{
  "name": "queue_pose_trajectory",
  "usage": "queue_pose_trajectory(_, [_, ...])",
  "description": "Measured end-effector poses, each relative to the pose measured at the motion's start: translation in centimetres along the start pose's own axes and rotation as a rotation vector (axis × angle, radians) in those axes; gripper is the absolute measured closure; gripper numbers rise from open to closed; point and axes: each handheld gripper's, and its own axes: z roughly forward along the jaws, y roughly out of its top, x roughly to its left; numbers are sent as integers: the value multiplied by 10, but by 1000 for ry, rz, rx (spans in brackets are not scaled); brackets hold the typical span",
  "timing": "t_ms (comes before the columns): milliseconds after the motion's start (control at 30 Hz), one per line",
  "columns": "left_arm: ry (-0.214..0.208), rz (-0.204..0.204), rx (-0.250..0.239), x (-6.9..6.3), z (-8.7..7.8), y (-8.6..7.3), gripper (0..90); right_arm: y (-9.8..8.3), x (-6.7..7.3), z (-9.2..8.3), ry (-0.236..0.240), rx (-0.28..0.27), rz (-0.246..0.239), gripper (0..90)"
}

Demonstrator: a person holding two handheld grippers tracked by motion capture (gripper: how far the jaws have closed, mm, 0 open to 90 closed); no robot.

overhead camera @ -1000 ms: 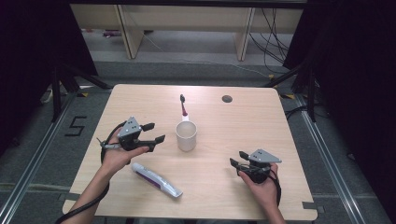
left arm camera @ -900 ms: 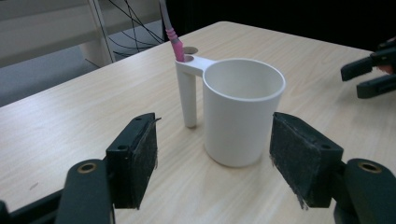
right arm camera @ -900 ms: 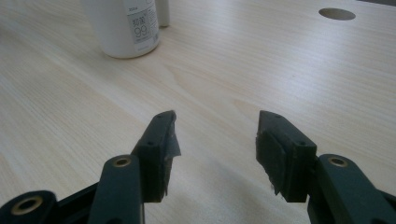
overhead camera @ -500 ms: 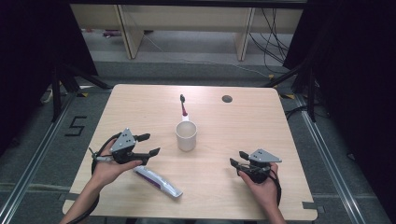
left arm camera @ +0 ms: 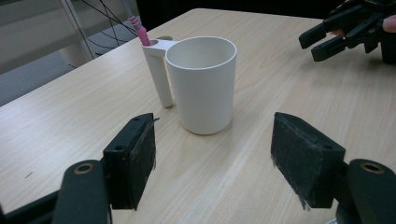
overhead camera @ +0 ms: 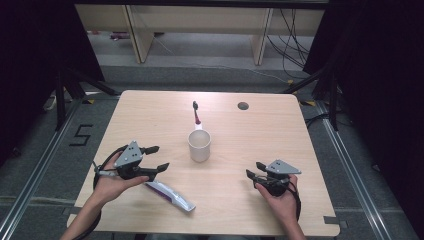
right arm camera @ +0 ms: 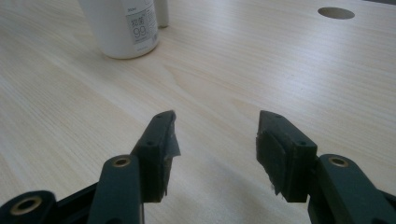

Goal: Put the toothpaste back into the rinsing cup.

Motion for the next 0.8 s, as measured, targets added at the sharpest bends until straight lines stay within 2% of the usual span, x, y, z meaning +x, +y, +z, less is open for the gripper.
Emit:
queue_pose_trajectory(33, [-9, 8, 11, -1, 0, 0, 304, 0, 0, 1, 16, 4, 11, 479])
queue_pose_trajectory(133, [-27, 26, 36, -3, 0, 0, 304, 0, -1, 0, 17, 12, 17, 477])
queue_pose_trajectory(333, [-59, 64, 78, -5, -1, 1, 309, 1, -1, 0, 16, 15, 15, 477])
queue_pose_trajectory(367, [-67, 84, 95, -7, -1, 3, 309, 1, -1, 0, 3, 15, 6, 476])
queue_pose_trajectory(400, [-75, 90, 102, -7, -1, 4, 309, 1, 1, 0, 6, 24, 26, 475])
queue_pose_trajectory(467, [-81, 92, 109, -8, -1, 5, 309, 1, -1, 1, -3, 9, -8, 474])
queue_pose_trajectory(500, [-89, 112, 120, -9, -1, 7, 311, 1, -1, 1, -4, 10, -9, 474])
queue_pose_trajectory(533, [-89, 112, 120, -9, -1, 7, 312, 1, -1, 1, -4, 10, -9, 474])
queue_pose_trajectory(633, [-127, 155, 145, -12, -2, 12, 318, 1, -1, 0, -6, 7, -11, 473])
queue_pose_trajectory(667, [-127, 155, 145, -12, -2, 12, 322, 1, -1, 0, -1, 11, -14, 473])
queue_pose_trajectory(700, [-151, 174, 167, -13, -1, 14, 323, 1, -1, 1, -3, 9, -8, 473])
queue_pose_trajectory(733, [-151, 174, 167, -13, -1, 14, 325, 1, -1, 0, -3, 10, -7, 473])
queue_pose_trajectory(767, [-179, 199, 209, -14, 0, 16, 327, 1, -1, 1, -3, 8, -10, 473])
queue_pose_trajectory(800, [-179, 199, 209, -14, 0, 16, 330, 1, -1, 1, -10, 3, -20, 472])
